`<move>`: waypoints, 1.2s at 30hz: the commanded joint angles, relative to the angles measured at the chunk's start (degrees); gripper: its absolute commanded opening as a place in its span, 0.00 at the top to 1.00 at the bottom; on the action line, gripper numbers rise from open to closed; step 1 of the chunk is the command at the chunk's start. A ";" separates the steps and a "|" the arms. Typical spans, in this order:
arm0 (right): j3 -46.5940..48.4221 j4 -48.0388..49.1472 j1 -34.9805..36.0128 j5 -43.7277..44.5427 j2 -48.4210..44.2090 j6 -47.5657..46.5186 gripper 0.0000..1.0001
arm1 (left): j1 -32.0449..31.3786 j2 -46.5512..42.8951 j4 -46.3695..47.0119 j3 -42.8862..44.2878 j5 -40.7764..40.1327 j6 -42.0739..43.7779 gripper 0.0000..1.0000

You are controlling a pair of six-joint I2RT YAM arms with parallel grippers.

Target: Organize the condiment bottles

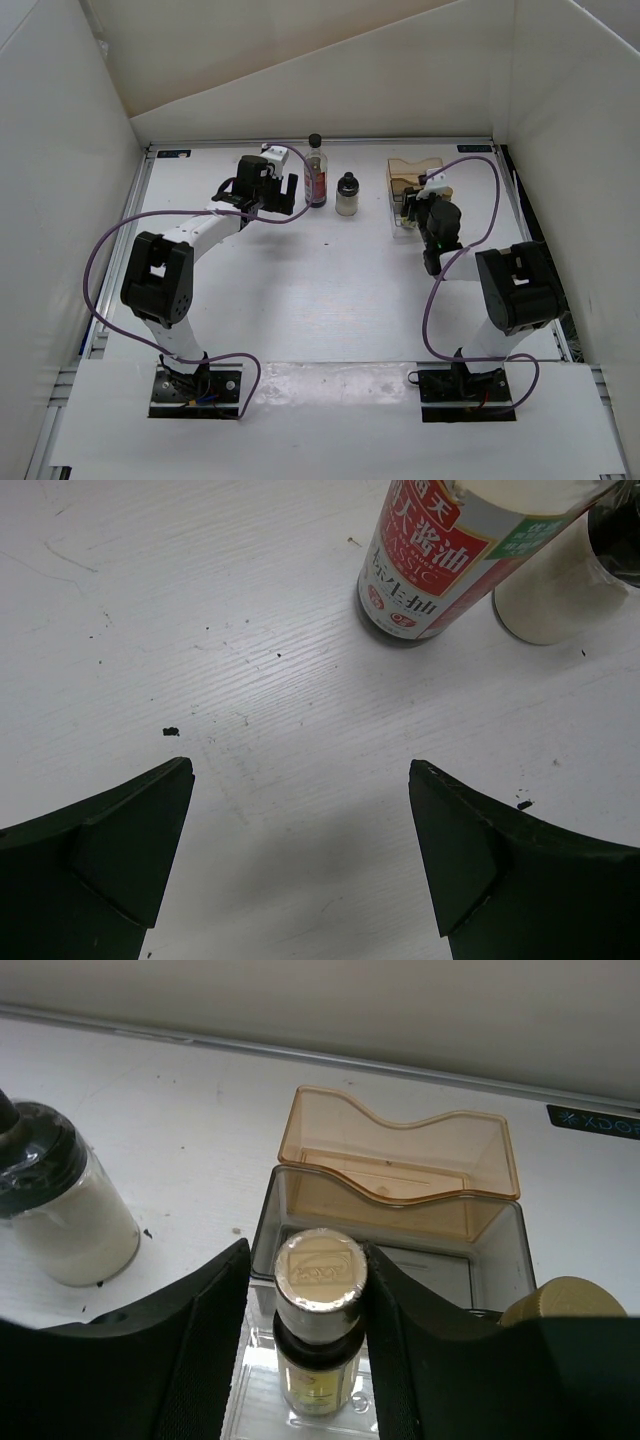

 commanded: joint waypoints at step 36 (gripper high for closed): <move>17.17 -12.29 3.19 -14.78 -10.49 -8.86 0.31 | 0.38 -4.20 1.69 -1.18 0.65 -0.13 0.00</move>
